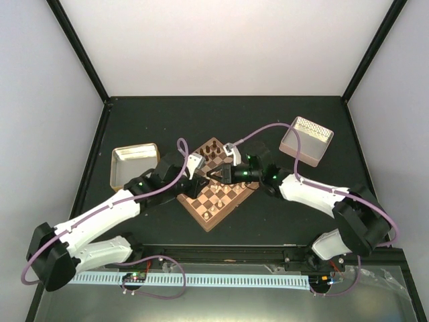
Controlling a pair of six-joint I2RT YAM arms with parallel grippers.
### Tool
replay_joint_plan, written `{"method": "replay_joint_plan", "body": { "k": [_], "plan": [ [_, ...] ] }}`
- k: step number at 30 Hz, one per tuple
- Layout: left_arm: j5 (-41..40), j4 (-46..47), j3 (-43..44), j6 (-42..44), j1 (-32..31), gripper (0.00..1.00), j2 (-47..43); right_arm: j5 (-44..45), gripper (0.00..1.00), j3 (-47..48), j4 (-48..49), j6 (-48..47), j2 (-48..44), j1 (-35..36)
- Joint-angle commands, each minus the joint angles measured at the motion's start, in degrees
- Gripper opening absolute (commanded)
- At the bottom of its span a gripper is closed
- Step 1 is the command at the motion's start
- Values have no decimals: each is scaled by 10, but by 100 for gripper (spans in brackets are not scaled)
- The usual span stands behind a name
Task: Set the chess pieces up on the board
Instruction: Place the chess piece on the chessboard.
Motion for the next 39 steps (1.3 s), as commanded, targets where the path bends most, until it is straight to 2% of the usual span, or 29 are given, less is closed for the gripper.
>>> {"method": "replay_joint_plan", "body": {
  "k": [1, 5, 7, 10, 16, 19, 22, 26, 32, 39],
  "plan": [
    [13, 30, -5, -2, 2, 9, -33, -7, 14, -18, 73, 67, -15, 2],
    [-16, 60, -31, -42, 3, 49, -86, -8, 12, -51, 179, 155, -30, 0],
    [-26, 99, -54, -65, 3, 58, -122, -11, 10, -60, 227, 207, -30, -1],
    [-50, 175, -87, -114, 2, 67, -175, -22, 10, -72, 318, 306, -23, -3],
    [-56, 280, -139, -204, 3, 70, -235, -35, 10, -74, 421, 439, -4, -1],
    [-47, 304, -139, -225, 3, 70, -236, -35, 10, -72, 428, 464, -3, 0],
    [-32, 324, -137, -224, 3, 65, -229, -36, 10, -71, 431, 478, -3, 1],
    [-13, 344, -134, -215, 3, 46, -207, -37, 10, -71, 429, 486, -3, 1],
    [13, 333, -112, -198, 3, 37, -184, -41, 10, -68, 432, 492, 4, 1],
    [2, 324, -102, -180, 3, 10, -182, -43, 11, -68, 423, 488, 5, 1]
  ]
}}
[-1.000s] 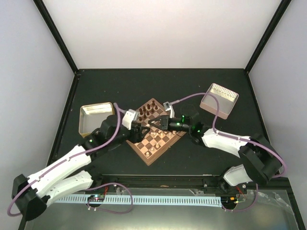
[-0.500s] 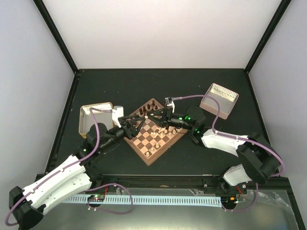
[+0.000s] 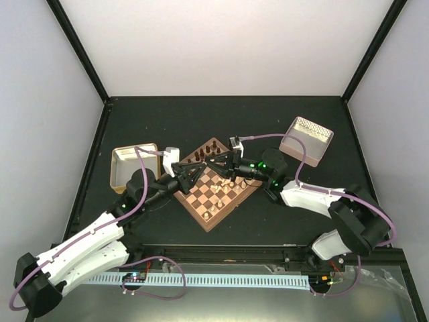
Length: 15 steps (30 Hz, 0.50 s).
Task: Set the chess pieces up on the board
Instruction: Place the chess piece on the chessboard.
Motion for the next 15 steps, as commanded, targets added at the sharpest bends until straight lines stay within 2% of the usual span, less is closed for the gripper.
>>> {"method": "replay_joint_plan", "body": {
  "k": [1, 3, 6, 8, 11, 15],
  "plan": [
    [-2, 8, 33, 22, 1, 8, -2, -7, 11, 7, -5, -8, 1, 2],
    [-18, -16, 44, 33, 1, 5, -5, -4, 17, 11, -40, -39, -7, 1],
    [-49, -85, 75, 59, 2, 4, -8, 15, 39, 20, -138, -115, -33, -8],
    [-69, -157, 97, 80, 2, 4, -4, 35, 49, 26, -220, -184, -55, -20],
    [-87, -250, 130, 116, 2, 4, 10, 71, 57, 21, -312, -253, -93, -43],
    [-91, -375, 187, 155, 1, 4, 64, 151, 59, 24, -447, -352, -143, -69]
  ]
}}
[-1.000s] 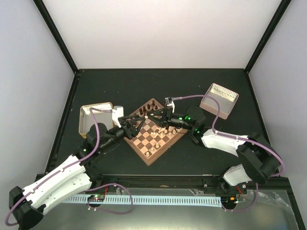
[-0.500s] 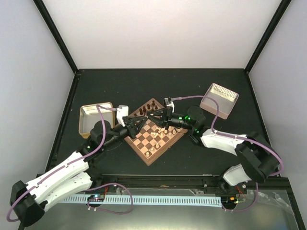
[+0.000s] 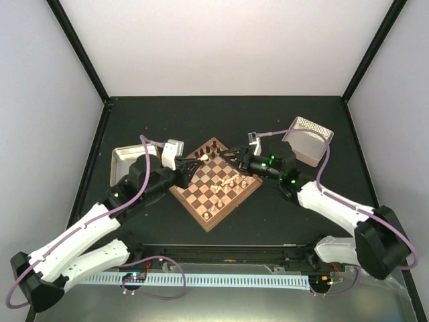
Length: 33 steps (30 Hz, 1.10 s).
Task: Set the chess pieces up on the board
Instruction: Place the chess piece on the chessboard.
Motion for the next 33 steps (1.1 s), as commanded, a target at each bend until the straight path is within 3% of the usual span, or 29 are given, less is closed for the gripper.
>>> {"method": "replay_joint_plan", "body": {
  "k": [1, 6, 12, 23, 33],
  "plan": [
    [-22, -177, 74, 70, 1, 4, 57, 116, 59, 11, -204, -157, -53, -27],
    [-14, -293, 175, 103, -7, 4, 154, 254, 59, 0, -324, -232, -110, -53],
    [-27, -406, 303, 147, -42, 5, 288, 374, 59, -25, -385, -264, -167, -81],
    [-3, -471, 401, 167, -72, 9, 476, 390, 59, -44, -392, -278, -165, -103],
    [62, -456, 410, 175, -88, 6, 550, 386, 59, -50, -381, -279, -152, -106]
  ]
}}
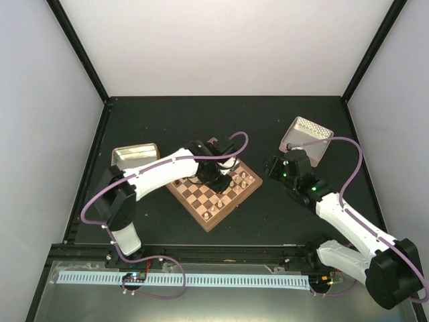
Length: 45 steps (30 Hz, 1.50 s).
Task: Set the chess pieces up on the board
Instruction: Place the chess piece on the chessboard.
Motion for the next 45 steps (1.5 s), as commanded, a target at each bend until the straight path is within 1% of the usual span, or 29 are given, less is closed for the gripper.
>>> {"method": "replay_joint_plan", "body": {
  "k": [1, 8, 16, 21, 29, 34, 38, 42, 45],
  "plan": [
    [39, -11, 30, 16, -16, 6, 18, 13, 59, -7, 11, -8, 3, -4],
    [41, -21, 34, 23, -30, 6, 42, 11, 60, -9, 14, -6, 8, -4],
    [7, -39, 56, 23, -50, 6, 81, 2, 60, -16, 24, -3, 11, -4],
    [-19, -54, 65, 15, -52, 7, 98, 5, 60, -20, 26, -1, 7, -4],
    [-34, -68, 70, 11, -54, 8, 112, 5, 60, -23, 29, -1, 5, -4],
    [-25, -64, 72, 14, -56, 12, 116, 4, 60, -24, 29, -1, 5, -4],
    [-18, -61, 73, 18, -57, 18, 117, 4, 60, -24, 29, 0, 5, -4],
    [-12, -53, 74, 22, -57, 20, 117, 3, 60, -24, 31, 0, 5, -4],
    [-14, -53, 75, 22, -57, 25, 119, 2, 60, -23, 28, -1, 4, -4]
  ]
}}
